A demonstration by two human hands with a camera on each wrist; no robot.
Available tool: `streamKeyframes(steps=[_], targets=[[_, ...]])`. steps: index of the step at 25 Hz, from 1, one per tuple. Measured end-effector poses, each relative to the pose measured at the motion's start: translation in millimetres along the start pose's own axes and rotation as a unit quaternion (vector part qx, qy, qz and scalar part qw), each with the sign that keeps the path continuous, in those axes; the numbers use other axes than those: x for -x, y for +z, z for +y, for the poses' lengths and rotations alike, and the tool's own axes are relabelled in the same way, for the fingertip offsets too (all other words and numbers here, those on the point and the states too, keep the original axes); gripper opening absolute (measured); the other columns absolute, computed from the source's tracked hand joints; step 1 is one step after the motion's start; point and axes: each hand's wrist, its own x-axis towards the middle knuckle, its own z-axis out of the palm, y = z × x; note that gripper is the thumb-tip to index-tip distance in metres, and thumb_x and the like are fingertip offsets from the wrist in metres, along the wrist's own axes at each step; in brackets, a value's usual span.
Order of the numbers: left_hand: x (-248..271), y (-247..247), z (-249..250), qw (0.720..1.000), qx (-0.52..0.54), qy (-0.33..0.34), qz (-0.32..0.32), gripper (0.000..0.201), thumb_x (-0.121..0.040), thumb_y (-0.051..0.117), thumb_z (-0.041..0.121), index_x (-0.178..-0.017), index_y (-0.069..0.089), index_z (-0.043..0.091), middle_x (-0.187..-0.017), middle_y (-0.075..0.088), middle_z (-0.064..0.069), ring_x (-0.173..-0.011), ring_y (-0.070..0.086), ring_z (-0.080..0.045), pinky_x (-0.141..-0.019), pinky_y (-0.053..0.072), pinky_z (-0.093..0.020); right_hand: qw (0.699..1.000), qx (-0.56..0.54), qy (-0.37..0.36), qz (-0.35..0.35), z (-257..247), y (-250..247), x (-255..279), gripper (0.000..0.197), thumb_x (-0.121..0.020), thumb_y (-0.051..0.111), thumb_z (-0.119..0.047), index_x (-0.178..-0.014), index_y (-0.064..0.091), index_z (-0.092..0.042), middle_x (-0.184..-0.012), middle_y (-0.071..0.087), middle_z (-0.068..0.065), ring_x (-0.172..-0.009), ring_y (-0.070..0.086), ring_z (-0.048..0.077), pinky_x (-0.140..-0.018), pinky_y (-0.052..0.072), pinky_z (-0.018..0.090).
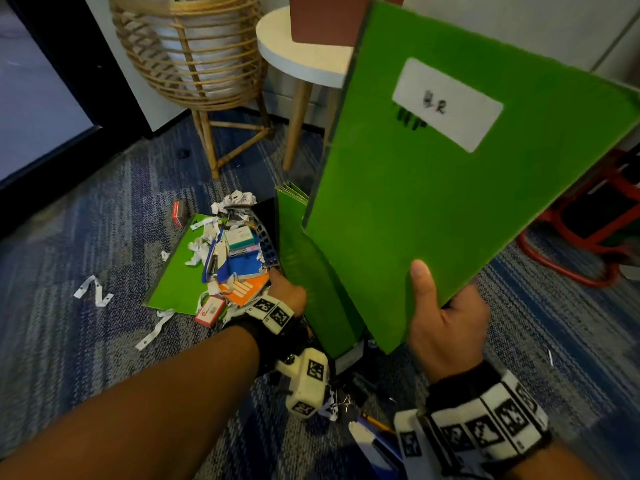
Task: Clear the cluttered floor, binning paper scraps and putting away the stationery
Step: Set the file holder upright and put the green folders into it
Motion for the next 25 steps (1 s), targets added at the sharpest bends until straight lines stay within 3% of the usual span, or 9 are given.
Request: streamKeyframes(steps=[2, 5, 9, 15, 17, 19, 21, 23, 25], targets=[[-14, 9, -11, 1.0, -0.003, -0.006, 0.012, 0.088, -0.056, 0.059, 0.036, -0.139, 0.028, 0.034, -0.125, 0.06, -0.01, -0.104, 0.064, -0.029, -0.085, 0.055, -0.047, 1.0, 0.0, 0.022, -0.007, 3, 5, 1, 0.058, -0.09, 0.042, -0.06, -0.068, 0.049, -0.007, -0.061, 0.055, 0.011, -0.057, 0.054, 0.027, -0.05, 0.048, 0.042], [77, -8, 60, 0.999, -0.012, 0.047, -0.004, 0.079, -0.076, 0.061, 0.022, -0.145, 0.025, 0.018, -0.128, 0.057, -0.011, -0.11, 0.06, -0.032, -0.093, 0.051, -0.047, 0.993, 0.061, 0.019, -0.102, 14, 25, 0, 0.043, -0.095, 0.041, -0.053, -0.083, 0.056, -0.013, -0.077, 0.058, 0.002, -0.068, 0.054, 0.021, -0.06, 0.05, 0.041], [108, -13, 92, 0.993, 0.001, 0.11, -0.034, 0.068, -0.08, 0.064, 0.044, -0.137, 0.035, 0.019, -0.125, 0.058, -0.004, -0.104, 0.061, -0.025, -0.092, 0.052, -0.047, 0.898, 0.295, 0.061, -0.321, 35, 49, 11, 0.042, -0.096, 0.039, -0.051, -0.094, 0.06, -0.015, -0.083, 0.06, 0.001, -0.075, 0.057, 0.019, -0.066, 0.047, 0.029], [121, -1, 102, 0.986, 0.043, 0.141, -0.075, 0.068, -0.088, 0.061, 0.034, -0.144, 0.025, 0.022, -0.129, 0.052, -0.002, -0.111, 0.055, -0.022, -0.1, 0.045, -0.042, 0.84, 0.314, 0.205, -0.393, 66, 45, 26, 0.03, -0.092, 0.054, -0.041, -0.098, 0.065, -0.014, -0.087, 0.06, 0.004, -0.082, 0.06, 0.02, -0.068, 0.047, 0.026], [120, 3, 97, 0.991, 0.034, 0.099, -0.084, 0.072, -0.083, 0.062, 0.04, -0.143, 0.022, 0.032, -0.123, 0.059, -0.004, -0.101, 0.061, -0.027, -0.089, 0.052, -0.051, 0.852, 0.305, 0.212, -0.37, 57, 38, 28, 0.036, -0.089, 0.054, -0.054, -0.085, 0.065, -0.02, -0.075, 0.061, -0.001, -0.07, 0.059, 0.018, -0.062, 0.046, 0.025], [115, 4, 92, 0.995, 0.016, 0.059, -0.084, 0.075, -0.077, 0.061, 0.048, -0.14, 0.022, 0.04, -0.118, 0.061, -0.003, -0.096, 0.064, -0.031, -0.078, 0.055, -0.057, 0.909, 0.24, 0.174, -0.292, 42, 25, 27, 0.04, -0.088, 0.052, -0.058, -0.08, 0.065, -0.022, -0.066, 0.063, -0.005, -0.06, 0.06, 0.013, -0.056, 0.051, 0.028], [110, 6, 86, 0.996, -0.005, 0.053, -0.078, 0.089, -0.072, 0.062, 0.053, -0.145, 0.017, 0.034, -0.123, 0.058, -0.004, -0.101, 0.062, -0.03, -0.085, 0.054, -0.055, 0.958, 0.191, 0.116, -0.182, 33, 15, 18, 0.023, -0.089, 0.058, -0.045, -0.08, 0.056, -0.025, -0.065, 0.059, -0.006, -0.058, 0.057, 0.011, -0.054, 0.051, 0.03], [105, 8, 83, 0.995, -0.031, 0.064, -0.069, 0.094, -0.073, 0.065, 0.047, -0.149, 0.014, 0.027, -0.128, 0.056, -0.007, -0.103, 0.061, -0.028, -0.089, 0.053, -0.051, 0.979, 0.171, 0.072, -0.081, 36, 11, 7, 0.023, -0.084, 0.07, -0.024, -0.096, 0.051, -0.022, -0.085, 0.053, -0.004, -0.067, 0.049, 0.004, -0.058, 0.043, 0.017], [109, 10, 87, 0.996, -0.025, 0.053, -0.068, 0.094, -0.079, 0.068, 0.036, -0.15, 0.007, 0.031, -0.124, 0.057, -0.004, -0.102, 0.062, -0.03, -0.085, 0.054, -0.052, 0.986, 0.139, 0.091, -0.008, 45, 8, -3, 0.053, -0.075, 0.077, -0.01, -0.117, 0.044, -0.019, -0.111, 0.039, -0.001, -0.083, 0.045, -0.01, -0.065, 0.037, 0.002]])
